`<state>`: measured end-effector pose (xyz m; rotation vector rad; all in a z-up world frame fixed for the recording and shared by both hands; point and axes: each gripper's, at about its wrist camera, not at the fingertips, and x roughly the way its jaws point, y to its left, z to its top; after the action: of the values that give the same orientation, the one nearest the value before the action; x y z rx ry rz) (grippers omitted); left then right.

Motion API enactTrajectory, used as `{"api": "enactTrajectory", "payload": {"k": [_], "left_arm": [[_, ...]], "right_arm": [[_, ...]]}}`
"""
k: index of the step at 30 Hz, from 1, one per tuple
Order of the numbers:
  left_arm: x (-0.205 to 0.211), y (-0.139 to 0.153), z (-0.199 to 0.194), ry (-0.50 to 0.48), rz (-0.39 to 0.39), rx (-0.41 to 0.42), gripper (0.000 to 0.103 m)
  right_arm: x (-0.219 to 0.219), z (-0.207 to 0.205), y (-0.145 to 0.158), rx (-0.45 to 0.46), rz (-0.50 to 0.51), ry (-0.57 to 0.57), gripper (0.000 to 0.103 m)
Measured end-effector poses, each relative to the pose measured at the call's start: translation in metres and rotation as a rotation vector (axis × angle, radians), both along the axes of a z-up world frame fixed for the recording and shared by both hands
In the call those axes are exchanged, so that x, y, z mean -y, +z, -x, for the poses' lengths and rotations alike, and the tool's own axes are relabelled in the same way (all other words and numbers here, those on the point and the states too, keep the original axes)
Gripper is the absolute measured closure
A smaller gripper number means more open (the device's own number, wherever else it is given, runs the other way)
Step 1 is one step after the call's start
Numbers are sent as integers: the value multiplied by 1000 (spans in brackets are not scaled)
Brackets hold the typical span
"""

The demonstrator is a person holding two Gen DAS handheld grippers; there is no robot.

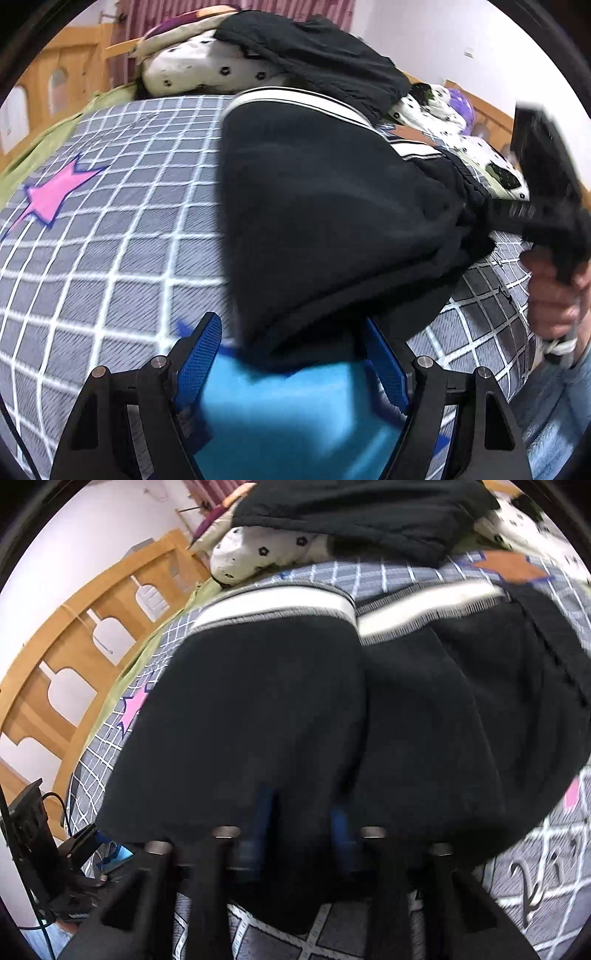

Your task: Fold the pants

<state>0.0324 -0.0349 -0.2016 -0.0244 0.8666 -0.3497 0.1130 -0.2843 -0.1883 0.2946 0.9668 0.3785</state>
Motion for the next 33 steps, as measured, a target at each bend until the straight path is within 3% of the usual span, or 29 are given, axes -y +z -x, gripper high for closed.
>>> {"api": "enactTrajectory", "payload": {"k": [3,6,10,13,17,19,21,22,24,26,28,33], "left_arm": [[11,-7,-3,4,-39,11,21],[15,-9,2,2,-66,44,20],[19,-4,1,18,-74,48,20],[29,4,3,15,-66,64,22],[41,15,4,-63,52,68,20],[52,14,5,-112,78,47,20],[63,9,7,-127,42,45,20],[68,7,9,-133,23,50,20],[71,4,12,-157,9,35,22],[66,9,19,-197,56,40,22],[60,22,27,-236,122,74,22],[57,42,14,-153,135,81,22]], "right_arm": [[6,0,28,79,-34,14,86],[10,0,55,173,2,34,87],[29,-4,68,239,36,33,88],[68,-4,71,271,-13,-52,89],[140,8,77,324,-65,-239,89],[171,16,70,299,-13,-338,89],[190,17,46,191,66,-407,88],[194,12,28,105,100,-397,87],[194,11,11,60,119,-391,85],[186,16,18,97,196,-363,79],[181,28,32,157,249,-372,78],[163,44,62,307,271,-308,79]]}}
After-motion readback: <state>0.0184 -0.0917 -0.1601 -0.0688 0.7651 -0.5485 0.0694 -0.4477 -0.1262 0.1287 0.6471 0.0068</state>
